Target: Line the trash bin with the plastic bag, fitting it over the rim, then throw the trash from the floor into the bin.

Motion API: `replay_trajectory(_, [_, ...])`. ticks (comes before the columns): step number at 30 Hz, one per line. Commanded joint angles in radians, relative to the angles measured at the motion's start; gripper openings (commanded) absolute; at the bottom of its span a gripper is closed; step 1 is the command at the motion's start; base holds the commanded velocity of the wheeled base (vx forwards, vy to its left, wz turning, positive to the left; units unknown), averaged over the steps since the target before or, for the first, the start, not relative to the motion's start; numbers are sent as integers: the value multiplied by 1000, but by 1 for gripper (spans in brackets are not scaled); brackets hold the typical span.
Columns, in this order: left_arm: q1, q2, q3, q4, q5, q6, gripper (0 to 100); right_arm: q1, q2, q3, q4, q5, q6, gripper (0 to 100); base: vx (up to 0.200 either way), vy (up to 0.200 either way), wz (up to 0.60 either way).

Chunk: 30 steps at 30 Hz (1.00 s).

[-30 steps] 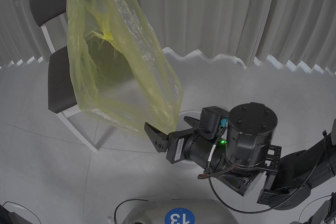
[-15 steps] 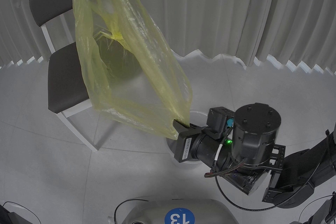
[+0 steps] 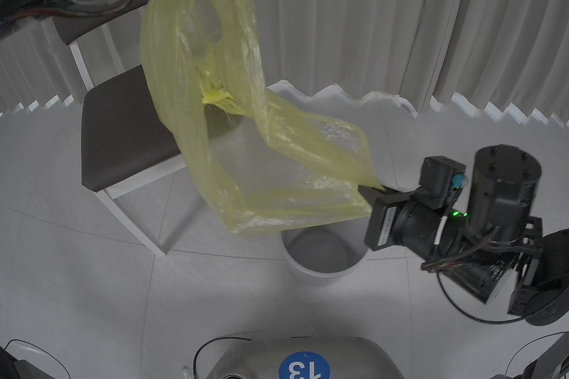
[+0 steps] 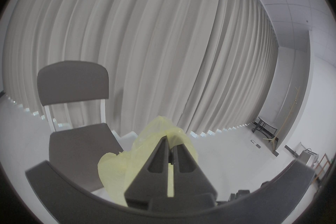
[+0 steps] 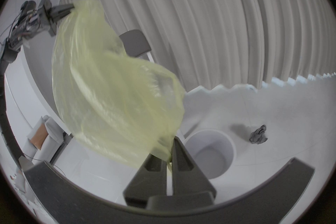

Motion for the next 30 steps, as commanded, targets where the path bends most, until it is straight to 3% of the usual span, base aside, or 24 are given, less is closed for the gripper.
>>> replay_trajectory(1, [-41, -2, 141, -82, 15, -25, 0, -70, -166, 53, 34, -7, -47, 0, 0, 0, 0])
replay_trajectory(5, [-43, -3, 235, -191, 10, -26, 0, -85, -262, 60, 127, -1, -58, 0, 0, 0, 0])
replay_trajectory(10, [-45, -12, 382, -365, 12, -42, 0, -113, -373, 105, 179, 55, -53, 0, 0, 0, 0])
replay_trajectory(14, [-81, 3, 551, -645, 53, -88, 0, -125, -414, 120, 221, 75, -67, 0, 0, 0, 0])
replay_trajectory(17, [-94, 34, 655, -780, 78, -89, 0, -137, -408, 129, 252, 78, -67, 0, 0, 0, 0])
replay_trajectory(21, [-83, 47, 758, -872, 69, -105, 0, -176, -387, 136, 256, 99, -62, 0, 0, 0, 0])
replay_trajectory(25, [-55, 52, 808, -932, 38, -184, 0, -242, -370, 137, 256, 148, -62, 0, 0, 0, 0])
replay_trajectory(30, [-12, 35, 870, -993, 7, -247, 0, -262, -373, 143, 258, 170, -62, 0, 0, 0, 0])
